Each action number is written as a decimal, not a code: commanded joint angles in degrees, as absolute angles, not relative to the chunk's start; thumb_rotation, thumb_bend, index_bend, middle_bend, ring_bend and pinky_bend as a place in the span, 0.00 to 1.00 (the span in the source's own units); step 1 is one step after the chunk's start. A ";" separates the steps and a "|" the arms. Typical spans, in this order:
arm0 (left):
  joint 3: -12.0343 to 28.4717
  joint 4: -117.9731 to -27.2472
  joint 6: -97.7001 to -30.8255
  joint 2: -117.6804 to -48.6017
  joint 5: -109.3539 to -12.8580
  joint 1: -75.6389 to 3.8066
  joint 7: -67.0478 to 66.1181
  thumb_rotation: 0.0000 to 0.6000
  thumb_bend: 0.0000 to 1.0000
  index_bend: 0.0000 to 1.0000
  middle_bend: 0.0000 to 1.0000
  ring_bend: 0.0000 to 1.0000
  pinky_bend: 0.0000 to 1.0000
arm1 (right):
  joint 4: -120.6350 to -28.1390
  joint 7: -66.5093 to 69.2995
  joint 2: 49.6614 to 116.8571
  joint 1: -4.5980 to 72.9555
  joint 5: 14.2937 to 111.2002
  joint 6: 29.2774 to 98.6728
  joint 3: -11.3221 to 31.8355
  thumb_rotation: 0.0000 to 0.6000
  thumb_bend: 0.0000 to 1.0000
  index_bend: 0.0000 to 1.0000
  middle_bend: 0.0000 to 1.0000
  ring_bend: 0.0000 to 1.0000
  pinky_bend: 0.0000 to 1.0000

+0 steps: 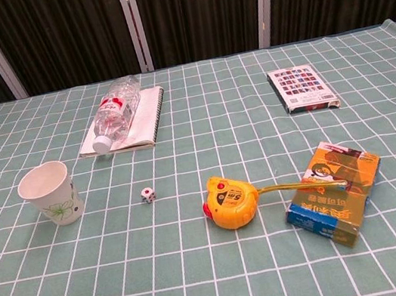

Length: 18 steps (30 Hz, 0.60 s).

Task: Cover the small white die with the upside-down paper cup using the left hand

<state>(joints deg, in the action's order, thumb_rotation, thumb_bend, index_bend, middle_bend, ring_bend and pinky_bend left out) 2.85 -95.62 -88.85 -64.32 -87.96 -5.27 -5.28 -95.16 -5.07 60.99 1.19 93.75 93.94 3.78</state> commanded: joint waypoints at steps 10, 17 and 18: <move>3.50 -95.15 -86.13 -65.74 -87.51 -7.13 -6.96 1.00 0.00 0.00 0.00 0.00 0.00 | -95.73 -4.97 60.71 1.17 93.63 93.86 3.81 1.00 0.00 0.00 0.00 0.00 0.00; 3.11 -86.95 -74.72 -72.22 -95.72 -17.54 -13.65 1.00 0.00 0.00 0.00 0.00 0.00 | -96.05 -6.09 60.75 1.61 92.44 92.27 3.88 1.00 0.00 0.00 0.00 0.00 0.00; 3.38 -85.09 -72.36 -73.83 -96.27 -19.40 -16.94 1.00 0.00 0.00 0.00 0.00 0.00 | -96.07 -6.29 60.77 1.66 92.05 92.10 4.03 1.00 0.00 0.00 0.00 0.00 0.00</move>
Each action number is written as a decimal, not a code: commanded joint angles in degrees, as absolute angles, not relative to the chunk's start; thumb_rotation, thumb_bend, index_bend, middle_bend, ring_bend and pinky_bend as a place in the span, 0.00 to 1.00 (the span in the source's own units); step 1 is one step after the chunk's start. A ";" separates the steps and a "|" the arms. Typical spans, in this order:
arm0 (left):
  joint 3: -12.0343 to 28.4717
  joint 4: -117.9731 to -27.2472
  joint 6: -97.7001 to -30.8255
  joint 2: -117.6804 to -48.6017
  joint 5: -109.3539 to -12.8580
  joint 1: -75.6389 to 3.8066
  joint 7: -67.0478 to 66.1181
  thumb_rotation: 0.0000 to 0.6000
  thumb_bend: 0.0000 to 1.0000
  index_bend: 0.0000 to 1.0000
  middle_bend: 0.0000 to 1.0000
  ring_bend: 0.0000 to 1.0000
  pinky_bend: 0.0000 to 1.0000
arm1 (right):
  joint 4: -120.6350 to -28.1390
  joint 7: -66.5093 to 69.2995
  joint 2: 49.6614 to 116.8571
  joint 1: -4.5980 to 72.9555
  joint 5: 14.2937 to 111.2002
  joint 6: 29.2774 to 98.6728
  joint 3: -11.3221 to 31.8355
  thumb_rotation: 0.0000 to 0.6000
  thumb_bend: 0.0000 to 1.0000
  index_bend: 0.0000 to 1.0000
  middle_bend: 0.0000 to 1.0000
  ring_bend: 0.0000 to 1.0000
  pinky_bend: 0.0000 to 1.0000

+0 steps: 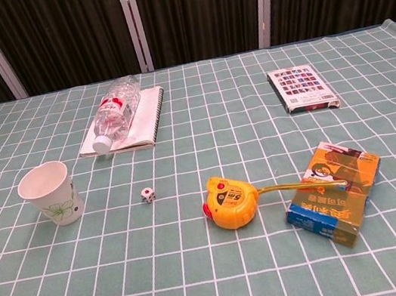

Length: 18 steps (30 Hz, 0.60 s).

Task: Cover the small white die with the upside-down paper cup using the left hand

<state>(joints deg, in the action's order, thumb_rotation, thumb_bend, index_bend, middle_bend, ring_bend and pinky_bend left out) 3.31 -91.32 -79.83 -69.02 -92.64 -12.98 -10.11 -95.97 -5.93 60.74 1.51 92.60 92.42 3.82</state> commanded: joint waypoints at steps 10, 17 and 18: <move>3.91 -79.57 -60.08 -83.83 -96.58 -27.77 -40.77 1.00 0.00 0.00 0.00 0.00 0.00 | -95.73 -7.23 61.10 2.22 88.61 90.47 5.26 1.00 0.00 0.00 0.00 0.00 0.00; 4.28 -78.23 -57.56 -86.88 -93.95 -29.17 -47.96 1.00 0.00 0.04 0.00 0.00 0.03 | -95.21 -6.59 61.01 2.54 87.05 89.57 5.79 1.00 0.00 0.00 0.00 0.00 0.00; 4.28 -77.80 -57.64 -87.27 -94.04 -29.38 -48.15 1.00 0.00 0.07 0.01 0.01 0.05 | -95.17 -6.53 61.00 2.58 86.98 89.46 5.80 1.00 0.00 0.00 0.00 0.00 0.00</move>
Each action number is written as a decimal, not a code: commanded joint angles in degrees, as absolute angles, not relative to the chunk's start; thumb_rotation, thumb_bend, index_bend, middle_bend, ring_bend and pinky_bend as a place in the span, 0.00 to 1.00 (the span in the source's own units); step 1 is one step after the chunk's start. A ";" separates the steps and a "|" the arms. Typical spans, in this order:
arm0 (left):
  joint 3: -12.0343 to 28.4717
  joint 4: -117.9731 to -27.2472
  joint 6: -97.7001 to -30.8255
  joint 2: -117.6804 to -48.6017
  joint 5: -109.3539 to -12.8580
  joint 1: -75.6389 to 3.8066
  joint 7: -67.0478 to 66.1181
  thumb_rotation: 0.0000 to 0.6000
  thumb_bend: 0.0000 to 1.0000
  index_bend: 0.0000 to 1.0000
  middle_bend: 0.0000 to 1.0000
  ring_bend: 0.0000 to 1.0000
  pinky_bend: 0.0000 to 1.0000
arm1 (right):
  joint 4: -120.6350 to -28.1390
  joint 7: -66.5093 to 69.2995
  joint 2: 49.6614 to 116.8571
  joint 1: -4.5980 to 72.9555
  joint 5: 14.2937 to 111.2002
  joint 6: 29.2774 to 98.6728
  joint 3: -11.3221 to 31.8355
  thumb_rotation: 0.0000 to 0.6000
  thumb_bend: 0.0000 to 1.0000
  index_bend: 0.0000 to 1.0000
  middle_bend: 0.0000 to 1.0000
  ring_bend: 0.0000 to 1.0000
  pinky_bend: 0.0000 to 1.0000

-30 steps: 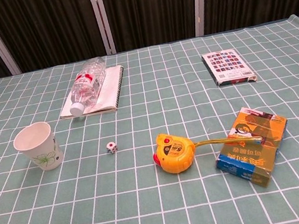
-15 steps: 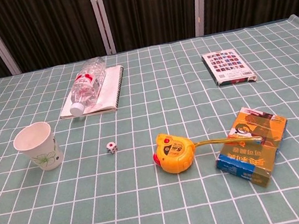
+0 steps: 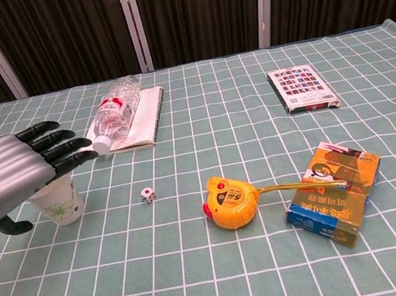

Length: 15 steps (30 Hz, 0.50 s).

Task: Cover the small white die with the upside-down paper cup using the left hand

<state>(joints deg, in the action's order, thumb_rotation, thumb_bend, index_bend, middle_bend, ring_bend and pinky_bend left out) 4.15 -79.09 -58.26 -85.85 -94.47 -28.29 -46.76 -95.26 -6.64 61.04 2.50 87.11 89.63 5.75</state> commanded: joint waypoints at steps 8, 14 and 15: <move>2.49 -71.06 -58.50 -90.95 -97.49 -31.63 -51.49 1.00 0.00 0.29 0.21 0.22 0.29 | -94.88 -5.92 60.87 2.82 86.45 88.95 5.95 1.00 0.00 0.00 0.00 0.00 0.00; 2.58 -69.28 -59.20 -92.49 -96.51 -31.27 -56.42 1.00 0.00 0.42 0.34 0.33 0.38 | -94.59 -5.79 60.95 2.93 86.00 88.74 6.10 1.00 0.00 0.00 0.00 0.00 0.00; 2.62 -69.36 -59.34 -92.58 -96.30 -31.20 -56.68 1.00 0.00 0.45 0.38 0.35 0.40 | -94.57 -5.74 60.97 2.95 85.95 88.71 6.12 1.00 0.00 0.00 0.00 0.00 0.00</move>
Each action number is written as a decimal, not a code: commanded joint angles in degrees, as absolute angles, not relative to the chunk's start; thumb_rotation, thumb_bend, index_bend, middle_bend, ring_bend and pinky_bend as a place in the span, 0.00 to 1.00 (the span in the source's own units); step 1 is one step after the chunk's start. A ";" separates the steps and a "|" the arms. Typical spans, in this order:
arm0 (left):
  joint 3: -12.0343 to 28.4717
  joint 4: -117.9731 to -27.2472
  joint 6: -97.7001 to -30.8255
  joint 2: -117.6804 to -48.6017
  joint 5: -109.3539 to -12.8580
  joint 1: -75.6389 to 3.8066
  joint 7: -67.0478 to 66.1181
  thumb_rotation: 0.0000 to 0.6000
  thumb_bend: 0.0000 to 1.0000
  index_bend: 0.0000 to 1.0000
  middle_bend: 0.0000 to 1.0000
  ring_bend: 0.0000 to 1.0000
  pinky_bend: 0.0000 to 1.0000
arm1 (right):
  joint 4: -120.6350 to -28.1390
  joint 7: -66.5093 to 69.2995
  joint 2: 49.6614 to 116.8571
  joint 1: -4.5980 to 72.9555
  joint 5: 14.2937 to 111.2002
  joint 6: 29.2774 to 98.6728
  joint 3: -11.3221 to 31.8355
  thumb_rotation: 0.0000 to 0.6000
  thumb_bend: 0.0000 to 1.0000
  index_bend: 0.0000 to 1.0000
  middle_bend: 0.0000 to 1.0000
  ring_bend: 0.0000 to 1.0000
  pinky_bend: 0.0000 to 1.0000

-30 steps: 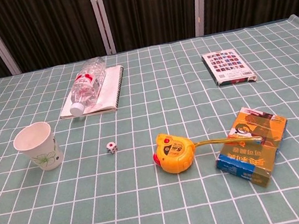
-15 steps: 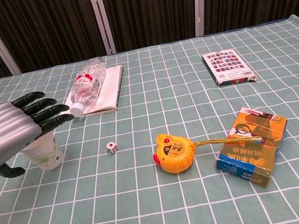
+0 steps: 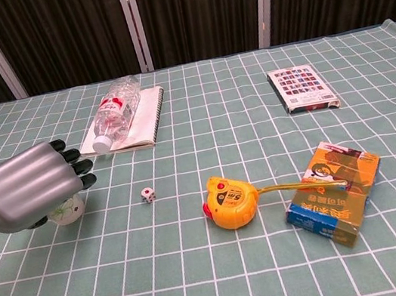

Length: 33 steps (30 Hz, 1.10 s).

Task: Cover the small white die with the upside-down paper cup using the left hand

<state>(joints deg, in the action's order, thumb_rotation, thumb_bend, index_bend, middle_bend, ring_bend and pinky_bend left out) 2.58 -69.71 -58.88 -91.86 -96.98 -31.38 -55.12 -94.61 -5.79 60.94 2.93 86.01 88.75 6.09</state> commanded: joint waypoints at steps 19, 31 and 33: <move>12.36 -80.36 -60.55 -83.81 -79.36 -27.57 -1.87 1.00 0.00 0.52 0.40 0.39 0.43 | -94.56 -6.12 61.22 3.20 85.85 88.19 5.85 1.00 0.00 0.00 0.00 0.00 0.00; 11.09 -70.92 -48.87 -83.65 -79.46 -30.09 35.72 1.00 0.00 0.52 0.40 0.38 0.43 | -94.70 -7.34 61.70 3.68 85.78 87.39 5.67 1.00 0.00 0.00 0.00 0.00 0.00; 10.72 -69.12 -48.18 -84.67 -79.73 -30.63 37.79 1.00 0.00 0.52 0.40 0.38 0.43 | -94.66 -7.46 61.78 3.78 85.66 87.18 5.66 1.00 0.00 0.00 0.00 0.00 0.00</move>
